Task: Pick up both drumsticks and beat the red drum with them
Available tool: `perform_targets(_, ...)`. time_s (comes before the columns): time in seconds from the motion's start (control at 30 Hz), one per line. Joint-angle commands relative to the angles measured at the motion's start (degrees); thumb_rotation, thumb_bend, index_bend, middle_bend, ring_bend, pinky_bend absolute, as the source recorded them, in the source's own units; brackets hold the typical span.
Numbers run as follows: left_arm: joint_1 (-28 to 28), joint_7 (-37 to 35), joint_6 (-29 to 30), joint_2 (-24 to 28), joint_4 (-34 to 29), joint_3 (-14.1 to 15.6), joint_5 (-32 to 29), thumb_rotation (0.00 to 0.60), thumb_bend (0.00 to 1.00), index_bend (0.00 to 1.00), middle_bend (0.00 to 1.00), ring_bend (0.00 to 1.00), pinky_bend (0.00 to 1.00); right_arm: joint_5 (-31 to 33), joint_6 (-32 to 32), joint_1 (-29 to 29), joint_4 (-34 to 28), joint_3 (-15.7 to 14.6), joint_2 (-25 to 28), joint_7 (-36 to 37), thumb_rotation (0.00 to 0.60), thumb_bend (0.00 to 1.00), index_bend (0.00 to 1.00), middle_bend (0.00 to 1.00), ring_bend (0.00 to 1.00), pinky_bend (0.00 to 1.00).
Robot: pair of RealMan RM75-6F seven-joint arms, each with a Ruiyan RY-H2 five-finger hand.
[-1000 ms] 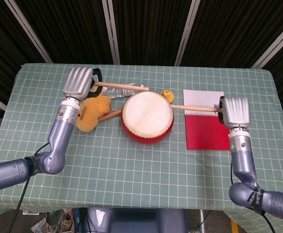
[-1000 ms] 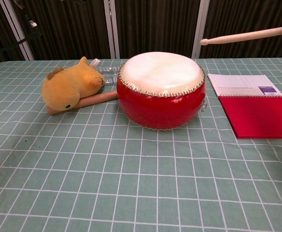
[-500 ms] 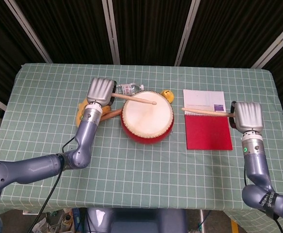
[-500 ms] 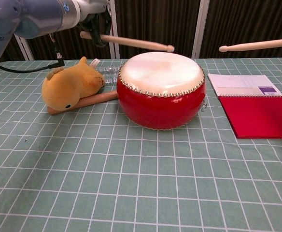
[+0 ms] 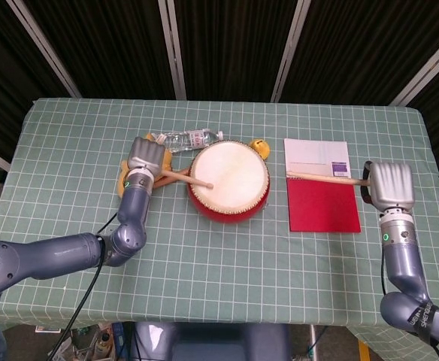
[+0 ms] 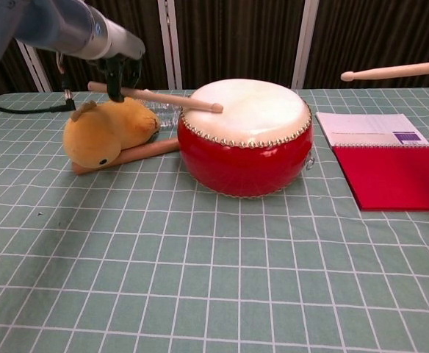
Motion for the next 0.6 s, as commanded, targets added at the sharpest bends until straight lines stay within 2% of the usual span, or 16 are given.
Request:
perform_targets(0.03, 2.09, -14.74, 2.32, 7.66, -7.53, -3.84, 11.69, 0.600, 0.58, 0.77, 1.00, 1.00, 1.00, -0.66, 1.04, -0.13, -1.00, 0.41, -0.08, -0.18, 0.600, 0.75, 0.98, 1.00, 1.00, 1.00)
perform_targets(0.23, 6.85, -23.80, 5.39, 13.57, -14.92, -6.30, 17.95, 0.600, 0.58, 0.77, 1.00, 1.00, 1.00, -3.33, 3.09, -0.48, -2.53, 1.35, -0.35, 0.70, 0.600, 0.75, 0.98, 1.00, 1.00, 1.00)
perform_targets(0.4, 10.99, -30.54, 8.12, 17.22, -19.26, -7.77, 20.77, 0.600, 0.58, 0.77, 1.00, 1.00, 1.00, -4.24, 2.96, -0.77, -3.31, 3.89, -0.60, 5.21, 0.600, 0.75, 0.98, 1.00, 1.00, 1.00)
perform_targets(0.6, 14.04, -34.88, 8.33, 20.04, -19.95, -8.22, 22.23, 0.600, 0.58, 0.77, 1.00, 1.00, 1.00, -0.24, -1.80, -1.02, -5.45, 7.89, 0.61, 13.12, 0.600, 0.75, 0.98, 1.00, 1.00, 1.00)
